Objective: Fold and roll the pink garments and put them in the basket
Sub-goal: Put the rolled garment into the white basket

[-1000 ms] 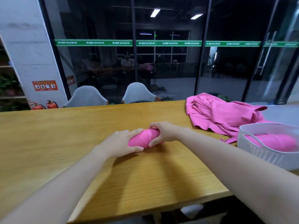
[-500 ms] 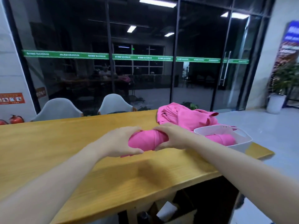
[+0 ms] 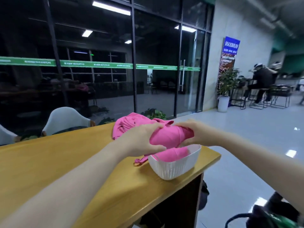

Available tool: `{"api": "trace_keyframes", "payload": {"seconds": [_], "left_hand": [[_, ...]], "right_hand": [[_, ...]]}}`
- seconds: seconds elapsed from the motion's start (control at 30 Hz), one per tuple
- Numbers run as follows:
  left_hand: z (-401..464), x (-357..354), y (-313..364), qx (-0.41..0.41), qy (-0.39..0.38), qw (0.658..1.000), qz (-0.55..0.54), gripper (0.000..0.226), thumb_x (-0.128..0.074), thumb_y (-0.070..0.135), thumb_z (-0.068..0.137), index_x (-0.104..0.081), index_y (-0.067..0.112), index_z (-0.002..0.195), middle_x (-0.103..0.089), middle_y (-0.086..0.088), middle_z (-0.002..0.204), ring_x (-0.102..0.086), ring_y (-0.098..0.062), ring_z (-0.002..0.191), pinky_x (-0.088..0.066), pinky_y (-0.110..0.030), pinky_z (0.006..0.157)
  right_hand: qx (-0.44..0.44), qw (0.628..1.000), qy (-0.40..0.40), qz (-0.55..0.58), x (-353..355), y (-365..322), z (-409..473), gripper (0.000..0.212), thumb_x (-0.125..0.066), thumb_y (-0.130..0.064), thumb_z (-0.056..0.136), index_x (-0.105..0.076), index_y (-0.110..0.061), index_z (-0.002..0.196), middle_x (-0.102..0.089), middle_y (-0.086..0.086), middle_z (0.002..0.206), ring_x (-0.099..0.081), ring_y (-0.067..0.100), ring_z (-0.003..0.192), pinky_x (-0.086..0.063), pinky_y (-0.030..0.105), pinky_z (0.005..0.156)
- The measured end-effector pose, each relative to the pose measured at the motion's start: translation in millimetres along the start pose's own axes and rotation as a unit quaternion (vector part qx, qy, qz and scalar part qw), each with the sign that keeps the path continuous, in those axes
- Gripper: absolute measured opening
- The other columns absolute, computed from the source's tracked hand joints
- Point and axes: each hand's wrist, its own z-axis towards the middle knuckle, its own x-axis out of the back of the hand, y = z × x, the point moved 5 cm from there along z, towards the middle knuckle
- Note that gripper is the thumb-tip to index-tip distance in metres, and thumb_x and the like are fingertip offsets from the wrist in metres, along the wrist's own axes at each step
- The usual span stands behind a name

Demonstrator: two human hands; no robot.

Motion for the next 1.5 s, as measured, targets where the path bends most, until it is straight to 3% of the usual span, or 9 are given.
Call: {"api": "trace_keyframes", "payload": {"seconds": [0.27,0.47,0.67,0.83,0.93,1.1,1.3,1.4,1.5], "left_hand": [[51.8,-50.3,18.5,-0.022,-0.018,0.999,-0.015,0.077,-0.063,0.071,0.084,-0.036,0.039,0.148,-0.055,0.014,0.14,-0.057,-0.011,0.113,-0.053,-0.033,0.091],[62.0,-78.1,9.4,-0.012,-0.039,0.998,-0.043,0.077,-0.061,0.074,0.084,-0.033,0.044,0.15,-0.05,0.017,0.147,-0.052,-0.009,0.126,-0.048,-0.033,0.1],[56.9,-94.4,4.6,-0.011,-0.06,0.992,-0.113,0.067,-0.062,0.069,0.087,-0.023,0.068,0.142,-0.04,0.036,0.143,-0.046,0.006,0.124,-0.042,-0.018,0.096],[52.7,-92.8,-5.0,0.021,-0.115,0.985,-0.126,0.055,-0.052,0.074,0.09,-0.027,0.066,0.138,-0.043,0.044,0.126,-0.05,0.011,0.11,-0.044,-0.014,0.089],[50.9,-94.9,-9.3,0.021,-0.159,0.981,-0.11,0.06,-0.042,0.076,0.092,-0.033,0.053,0.147,-0.051,0.03,0.137,-0.054,0.005,0.117,-0.048,-0.028,0.101],[44.6,-98.2,-15.9,0.018,-0.189,0.976,-0.106,0.068,-0.04,0.072,0.096,-0.025,0.046,0.157,-0.027,0.032,0.158,-0.03,0.007,0.143,-0.03,-0.029,0.12],[47.5,-93.8,-16.0,0.014,-0.219,0.972,-0.085,0.057,-0.04,0.064,0.101,-0.031,0.048,0.155,-0.033,0.035,0.152,-0.033,0.006,0.139,-0.029,-0.028,0.118],[52.0,-95.1,-21.4,0.03,-0.229,0.971,-0.067,0.063,-0.046,0.069,0.095,-0.034,0.048,0.154,-0.035,0.033,0.148,-0.037,0.004,0.135,-0.032,-0.028,0.115],[56.3,-98.9,-20.2,0.018,-0.234,0.968,-0.09,0.06,-0.063,0.069,0.087,-0.045,0.052,0.141,-0.046,0.029,0.137,-0.049,0.003,0.12,-0.043,-0.028,0.106]], "right_hand": [[-0.07,0.995,0.006,0.076,-5.4,76.3,-11.4,0.075,-0.094,-0.047,0.064,-0.062,-0.039,0.131,-0.063,-0.02,0.125,-0.057,0.001,0.117,-0.049,0.033,0.102],[-0.074,0.992,-0.02,0.104,-24.3,97.4,-10.2,0.078,-0.095,-0.04,0.066,-0.061,-0.041,0.136,-0.058,-0.029,0.124,-0.05,-0.012,0.118,-0.043,0.013,0.097],[-0.074,0.99,-0.054,0.107,-36.8,101.0,-2.2,0.079,-0.088,-0.063,0.061,-0.056,-0.056,0.133,-0.055,-0.02,0.134,-0.049,0.0,0.126,-0.043,0.03,0.11],[-0.068,0.983,-0.093,0.141,-48.4,100.1,-1.8,0.063,-0.09,-0.037,0.075,-0.053,-0.063,0.118,-0.052,-0.049,0.116,-0.045,-0.026,0.115,-0.037,0.0,0.092],[-0.065,0.981,-0.111,0.148,-50.1,97.3,-2.8,0.059,-0.088,-0.045,0.074,-0.057,-0.062,0.121,-0.053,-0.044,0.124,-0.047,-0.016,0.123,-0.038,0.004,0.097],[-0.059,0.978,-0.136,0.145,-46.9,91.5,-4.3,0.054,-0.077,-0.06,0.079,-0.059,-0.056,0.13,-0.054,-0.036,0.134,-0.047,-0.008,0.129,-0.04,0.022,0.11],[-0.045,0.98,-0.149,0.125,-52.2,97.1,-5.2,0.048,-0.043,-0.07,0.097,-0.052,-0.053,0.141,-0.033,-0.03,0.158,-0.015,-0.006,0.151,-0.016,0.044,0.127],[-0.044,0.976,-0.159,0.142,-56.6,98.8,-8.7,0.044,-0.046,-0.058,0.1,-0.051,-0.052,0.143,-0.025,-0.034,0.159,-0.001,-0.009,0.151,-0.007,0.04,0.128],[-0.064,0.972,-0.179,0.138,-58.1,103.4,-11.2,0.047,-0.059,-0.057,0.093,-0.056,-0.05,0.139,-0.014,-0.034,0.162,0.005,-0.008,0.151,-0.015,0.036,0.126]]}}
